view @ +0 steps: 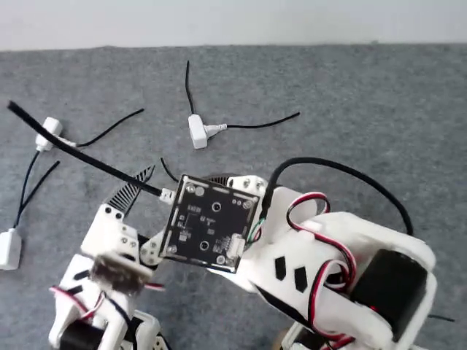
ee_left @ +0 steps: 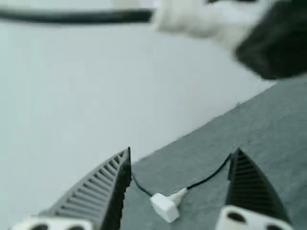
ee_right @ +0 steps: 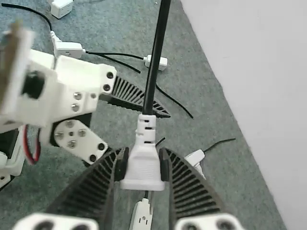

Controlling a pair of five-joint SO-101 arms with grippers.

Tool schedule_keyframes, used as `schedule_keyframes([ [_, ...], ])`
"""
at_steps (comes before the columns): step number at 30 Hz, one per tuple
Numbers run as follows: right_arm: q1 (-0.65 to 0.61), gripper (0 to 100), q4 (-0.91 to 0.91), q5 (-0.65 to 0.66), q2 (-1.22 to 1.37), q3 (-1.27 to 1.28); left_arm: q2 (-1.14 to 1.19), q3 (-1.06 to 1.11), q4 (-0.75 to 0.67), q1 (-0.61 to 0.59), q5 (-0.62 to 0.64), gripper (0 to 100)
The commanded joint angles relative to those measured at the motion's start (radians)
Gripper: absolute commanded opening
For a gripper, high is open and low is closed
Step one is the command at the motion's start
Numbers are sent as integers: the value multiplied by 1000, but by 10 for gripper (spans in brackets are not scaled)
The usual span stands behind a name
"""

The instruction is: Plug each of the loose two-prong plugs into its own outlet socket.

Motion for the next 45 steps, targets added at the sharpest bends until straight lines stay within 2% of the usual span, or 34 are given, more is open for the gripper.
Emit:
schedule_keyframes([
  [1, 13, 9, 39, -2, -19, 5, -12, 88, -130, -6, 138, 316],
  [5, 35, 9, 39, -2, -24, 6, -12, 191, -161, -38, 130, 316],
  [11, 91, 9, -4, -5, -24, 32, -12, 337, -166, -92, 193, 316],
  [15, 77, 9, -85, -28, -25, 28, -12, 458, -310, -106, 137, 316],
  [25, 76, 9, -58, -49, -42, 29, -6, 461, -311, 6, 124, 316],
  [31, 77, 9, -76, -75, -102, 29, -8, 461, -305, 0, 288, 316],
  [35, 77, 9, -76, -75, -114, 29, -3, 463, -302, 2, 295, 316],
  [38, 77, 9, -76, -74, -108, 29, -5, 463, -203, 0, 293, 316],
  [42, 77, 9, -76, -74, -108, 31, -8, 463, 87, 0, 293, 316],
  [45, 77, 9, -73, -74, -108, 32, -8, 463, 215, 3, 296, 316],
])
